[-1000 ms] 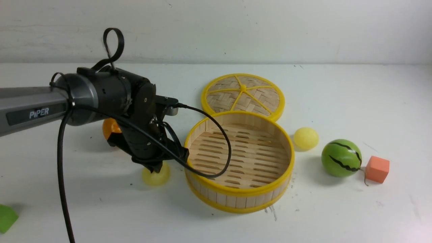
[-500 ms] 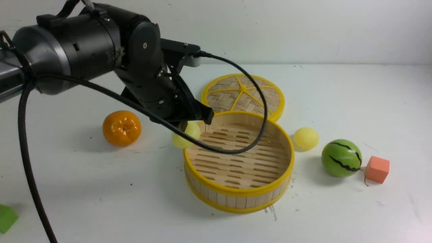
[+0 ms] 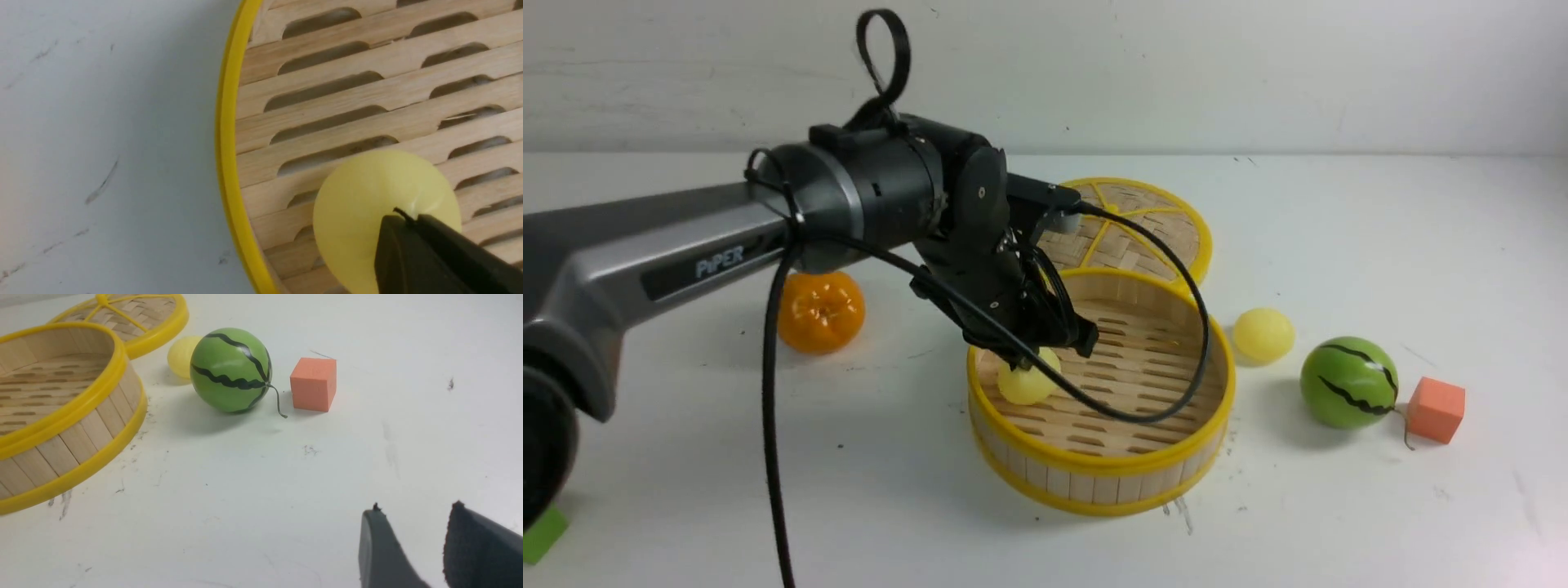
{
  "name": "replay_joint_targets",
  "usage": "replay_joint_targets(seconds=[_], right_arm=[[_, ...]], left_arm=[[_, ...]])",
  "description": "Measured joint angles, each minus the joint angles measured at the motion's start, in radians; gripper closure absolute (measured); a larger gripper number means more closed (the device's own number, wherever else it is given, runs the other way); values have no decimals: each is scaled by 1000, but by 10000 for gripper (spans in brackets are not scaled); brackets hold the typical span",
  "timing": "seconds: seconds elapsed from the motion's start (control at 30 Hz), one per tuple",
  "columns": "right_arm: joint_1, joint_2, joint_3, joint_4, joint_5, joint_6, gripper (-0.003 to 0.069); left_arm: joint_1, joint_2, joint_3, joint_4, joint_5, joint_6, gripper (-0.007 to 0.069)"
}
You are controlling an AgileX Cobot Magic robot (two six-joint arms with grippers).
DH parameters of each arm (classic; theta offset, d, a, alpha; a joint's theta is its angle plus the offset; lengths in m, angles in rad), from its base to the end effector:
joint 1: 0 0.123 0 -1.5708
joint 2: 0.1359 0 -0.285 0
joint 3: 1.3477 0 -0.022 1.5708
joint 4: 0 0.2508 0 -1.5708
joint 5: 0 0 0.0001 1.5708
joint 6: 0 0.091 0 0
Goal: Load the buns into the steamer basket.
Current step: Use the left arm to put the steamed stuffed bun into the steamer, then use the right arm to grab a steamed stuffed bun
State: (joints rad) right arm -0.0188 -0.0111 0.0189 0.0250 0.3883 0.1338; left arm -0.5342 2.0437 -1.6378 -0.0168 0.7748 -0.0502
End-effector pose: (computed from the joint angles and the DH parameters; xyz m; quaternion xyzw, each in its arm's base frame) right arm 0.0522 -0.0001 0.1725 0.0681 0.8046 0.0445 0.5883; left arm 0.3866 -0.2299 0.2182 0.2285 0.9444 -0.0749 0.2243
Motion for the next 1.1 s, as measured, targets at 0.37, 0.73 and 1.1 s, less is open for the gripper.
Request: replay_joint_targets(seconds=[0.37,0.73,1.1], right_arm=[[0,0,0,0,0,0,420],[0,0,0,0,0,0,420],[0,0,0,0,0,0,420]], left_arm=[[-1,-39,-18,-3,34,-1,316],[-1,-511,208,-126,0,-30,626],[-1,-1118,1004,-265,-466,24,638]])
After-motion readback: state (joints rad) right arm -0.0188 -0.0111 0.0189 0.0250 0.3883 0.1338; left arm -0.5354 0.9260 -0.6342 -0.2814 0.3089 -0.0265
